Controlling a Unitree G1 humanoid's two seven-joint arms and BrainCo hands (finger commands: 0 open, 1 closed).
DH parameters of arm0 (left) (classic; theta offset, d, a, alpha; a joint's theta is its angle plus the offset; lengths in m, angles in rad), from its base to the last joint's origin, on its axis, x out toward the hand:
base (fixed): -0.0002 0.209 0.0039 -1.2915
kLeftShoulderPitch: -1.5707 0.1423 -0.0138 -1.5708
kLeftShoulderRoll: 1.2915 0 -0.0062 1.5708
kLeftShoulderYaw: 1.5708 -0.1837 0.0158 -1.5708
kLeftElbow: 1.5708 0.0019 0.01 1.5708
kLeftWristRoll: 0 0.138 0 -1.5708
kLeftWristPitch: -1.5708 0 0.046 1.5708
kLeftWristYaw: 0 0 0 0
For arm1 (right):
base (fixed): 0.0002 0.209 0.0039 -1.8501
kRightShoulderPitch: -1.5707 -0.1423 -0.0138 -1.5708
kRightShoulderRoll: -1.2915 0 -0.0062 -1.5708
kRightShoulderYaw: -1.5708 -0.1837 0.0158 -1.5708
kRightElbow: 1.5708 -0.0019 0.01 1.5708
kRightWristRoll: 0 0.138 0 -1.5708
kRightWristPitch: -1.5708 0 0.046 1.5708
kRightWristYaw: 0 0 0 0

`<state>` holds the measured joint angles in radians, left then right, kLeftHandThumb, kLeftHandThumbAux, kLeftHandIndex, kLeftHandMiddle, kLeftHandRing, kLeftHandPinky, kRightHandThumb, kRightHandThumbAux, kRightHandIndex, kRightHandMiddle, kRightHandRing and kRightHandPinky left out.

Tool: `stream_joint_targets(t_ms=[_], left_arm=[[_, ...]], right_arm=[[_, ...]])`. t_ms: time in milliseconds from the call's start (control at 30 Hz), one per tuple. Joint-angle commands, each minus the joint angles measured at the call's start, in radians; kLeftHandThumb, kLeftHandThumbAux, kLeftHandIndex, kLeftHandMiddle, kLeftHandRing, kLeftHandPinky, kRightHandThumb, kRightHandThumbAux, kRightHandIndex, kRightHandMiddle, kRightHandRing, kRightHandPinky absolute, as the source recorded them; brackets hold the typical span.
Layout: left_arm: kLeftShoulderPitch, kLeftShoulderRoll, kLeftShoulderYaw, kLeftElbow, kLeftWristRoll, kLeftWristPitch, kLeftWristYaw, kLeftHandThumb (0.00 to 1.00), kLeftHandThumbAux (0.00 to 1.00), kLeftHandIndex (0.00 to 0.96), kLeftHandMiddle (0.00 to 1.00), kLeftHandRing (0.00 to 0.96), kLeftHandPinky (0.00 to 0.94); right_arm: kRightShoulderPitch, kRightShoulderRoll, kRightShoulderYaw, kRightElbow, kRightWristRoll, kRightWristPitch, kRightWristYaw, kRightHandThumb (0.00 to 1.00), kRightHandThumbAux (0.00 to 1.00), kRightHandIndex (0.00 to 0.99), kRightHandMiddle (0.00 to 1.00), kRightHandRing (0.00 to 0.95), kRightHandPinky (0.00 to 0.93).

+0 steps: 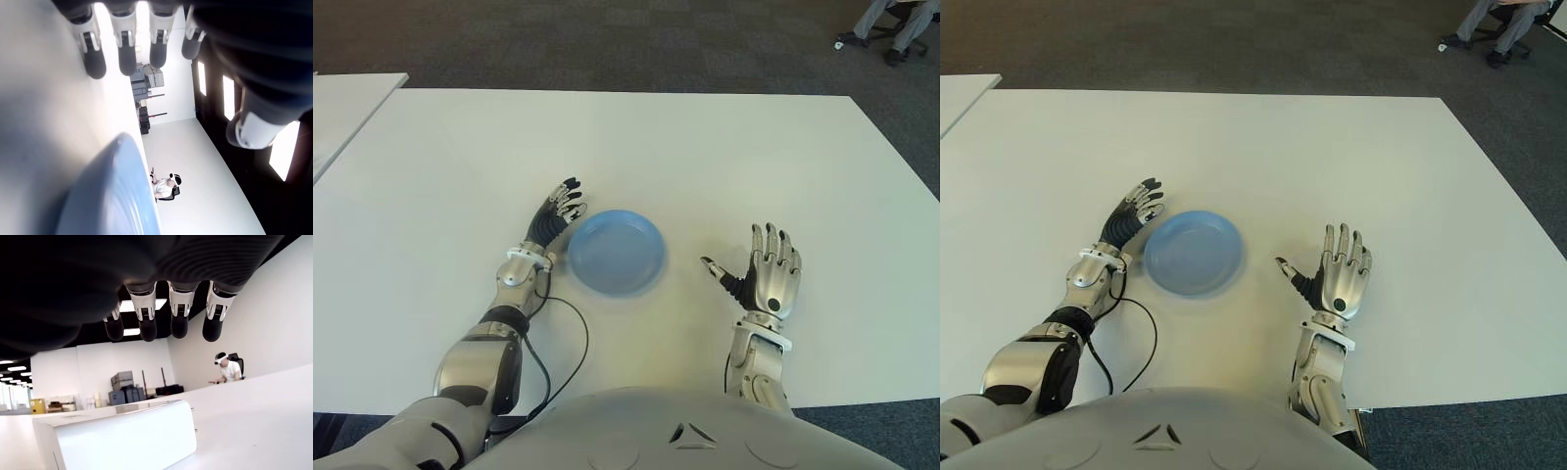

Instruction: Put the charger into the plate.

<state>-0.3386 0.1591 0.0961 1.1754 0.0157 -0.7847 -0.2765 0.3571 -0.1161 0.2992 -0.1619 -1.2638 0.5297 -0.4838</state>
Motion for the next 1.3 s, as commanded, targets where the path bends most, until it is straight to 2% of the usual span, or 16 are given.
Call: stream_joint_targets(t_ms=[33, 267, 633, 1300], left_arm=[[0.071, -0.005, -0.01, 0.065, 0.011, 0.061, -0.013, 0.213, 0.556, 0.027, 0.111, 0.144, 0.198], [0.072, -0.005, -0.005, 0.065, 0.007, 0.06, -0.016, 0.214, 0.55, 0.03, 0.116, 0.149, 0.208], [0.074, 0.001, -0.015, 0.062, 0.021, 0.055, -0.004, 0.206, 0.546, 0.023, 0.117, 0.153, 0.211], [0.083, 0.005, -0.012, 0.055, 0.015, 0.048, -0.014, 0.208, 0.534, 0.019, 0.114, 0.155, 0.214]], right_arm=[[-0.007, 0.006, -0.005, 0.016, 0.02, 0.01, 0.0, 0.177, 0.245, 0.0, 0.0, 0.0, 0.0], [-0.011, 0.007, -0.005, 0.019, 0.015, 0.023, 0.007, 0.18, 0.24, 0.0, 0.0, 0.0, 0.0], [-0.012, 0.012, 0.013, 0.022, -0.001, 0.068, 0.066, 0.175, 0.232, 0.0, 0.0, 0.0, 0.0], [-0.02, 0.032, 0.015, 0.083, 0.047, 0.104, 0.155, 0.199, 0.232, 0.0, 0.0, 0.0, 0.0]])
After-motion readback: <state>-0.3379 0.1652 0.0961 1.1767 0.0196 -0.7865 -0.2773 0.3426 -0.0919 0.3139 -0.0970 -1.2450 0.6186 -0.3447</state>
